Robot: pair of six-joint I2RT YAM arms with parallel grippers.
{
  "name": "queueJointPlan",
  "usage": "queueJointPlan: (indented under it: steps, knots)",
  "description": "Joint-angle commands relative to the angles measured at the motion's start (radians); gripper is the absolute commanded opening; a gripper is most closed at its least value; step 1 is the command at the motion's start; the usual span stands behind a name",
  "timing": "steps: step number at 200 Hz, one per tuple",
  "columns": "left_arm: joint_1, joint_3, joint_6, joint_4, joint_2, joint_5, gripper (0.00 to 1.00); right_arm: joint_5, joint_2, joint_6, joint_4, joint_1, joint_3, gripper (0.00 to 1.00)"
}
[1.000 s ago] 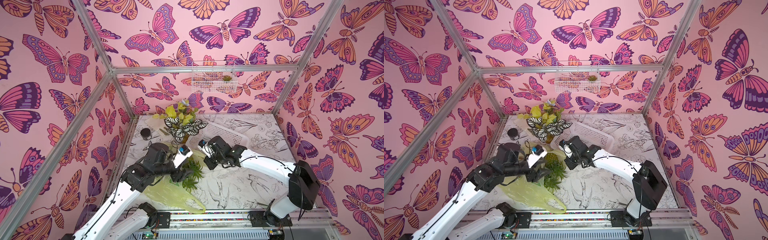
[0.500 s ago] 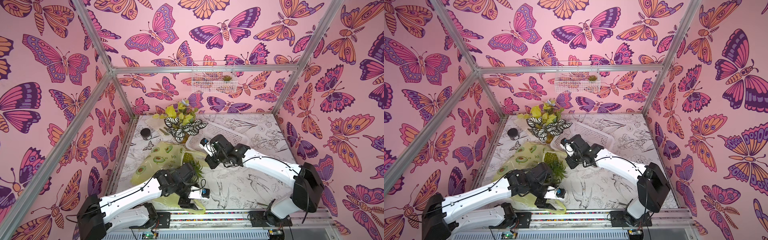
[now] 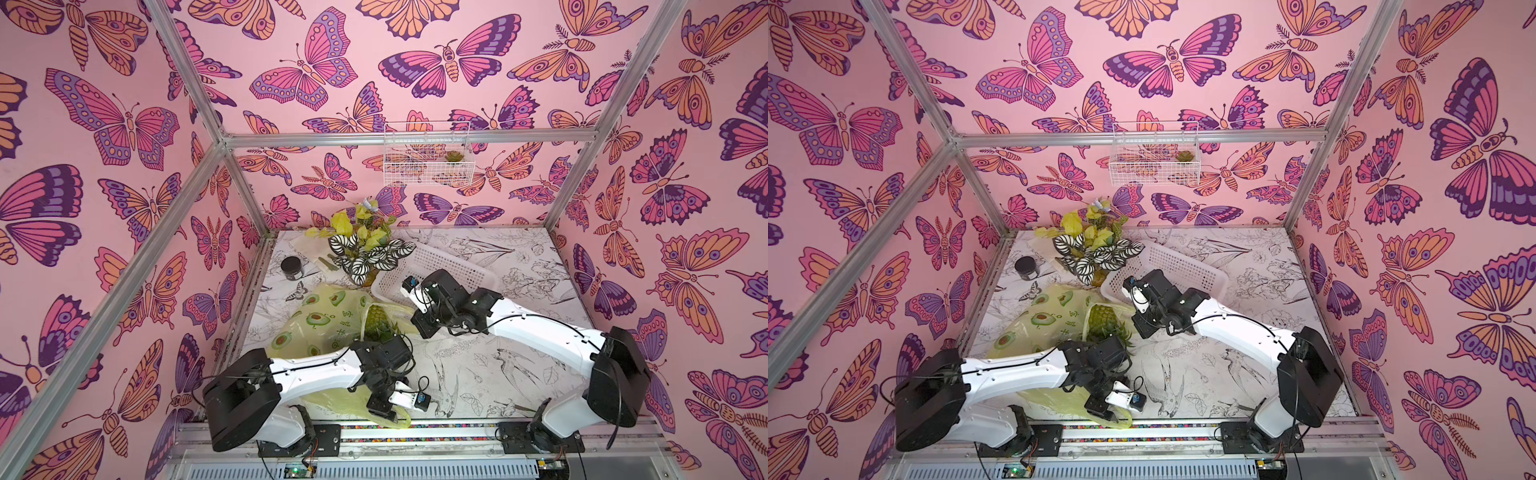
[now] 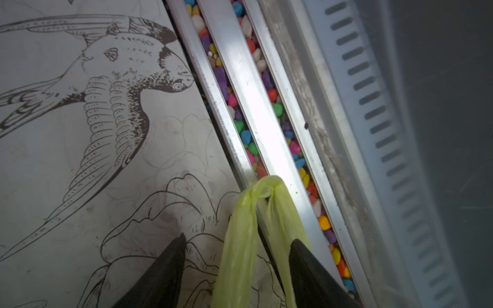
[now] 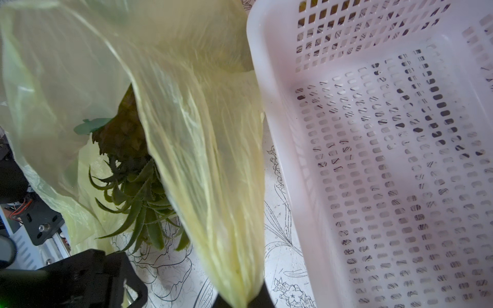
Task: Place the pineapple into a plastic bag & tie a knot
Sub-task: Adjust the plastic bag at the center of the board.
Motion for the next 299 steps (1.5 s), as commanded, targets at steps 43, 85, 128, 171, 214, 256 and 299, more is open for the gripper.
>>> queueJointPlan:
  steps: [43, 85, 128, 171, 214, 256, 299]
  knots:
    - [-0.023, 0.042, 0.04, 0.036, 0.108, -0.056, 0.4, 0.011, -0.032, 0.003, -0.03, -0.008, -0.013, 0.0]
    - [-0.026, 0.054, 0.025, 0.006, 0.071, -0.059, 0.0, 0.013, -0.058, -0.001, -0.042, -0.014, -0.012, 0.0]
    - [-0.021, 0.05, -0.093, -0.028, -0.311, -0.086, 0.0, 0.046, -0.127, -0.003, -0.1, -0.022, 0.005, 0.0]
    - [-0.011, 0.054, -0.41, 0.064, -0.681, -0.247, 0.0, 0.037, -0.197, 0.006, -0.216, -0.024, 0.052, 0.0]
    - [0.021, 0.092, -0.578, 0.245, -0.881, -0.544, 0.0, 0.027, -0.296, 0.018, -0.314, -0.024, 0.148, 0.0]
    - [0.105, 0.131, -0.707, 0.387, -0.886, -0.77, 0.0, 0.014, -0.337, 0.009, -0.451, -0.024, 0.322, 0.0]
    - [0.322, 0.186, -0.961, 0.231, -0.805, -0.831, 0.0, 0.158, -0.389, 0.011, -0.458, -0.025, 0.402, 0.0]
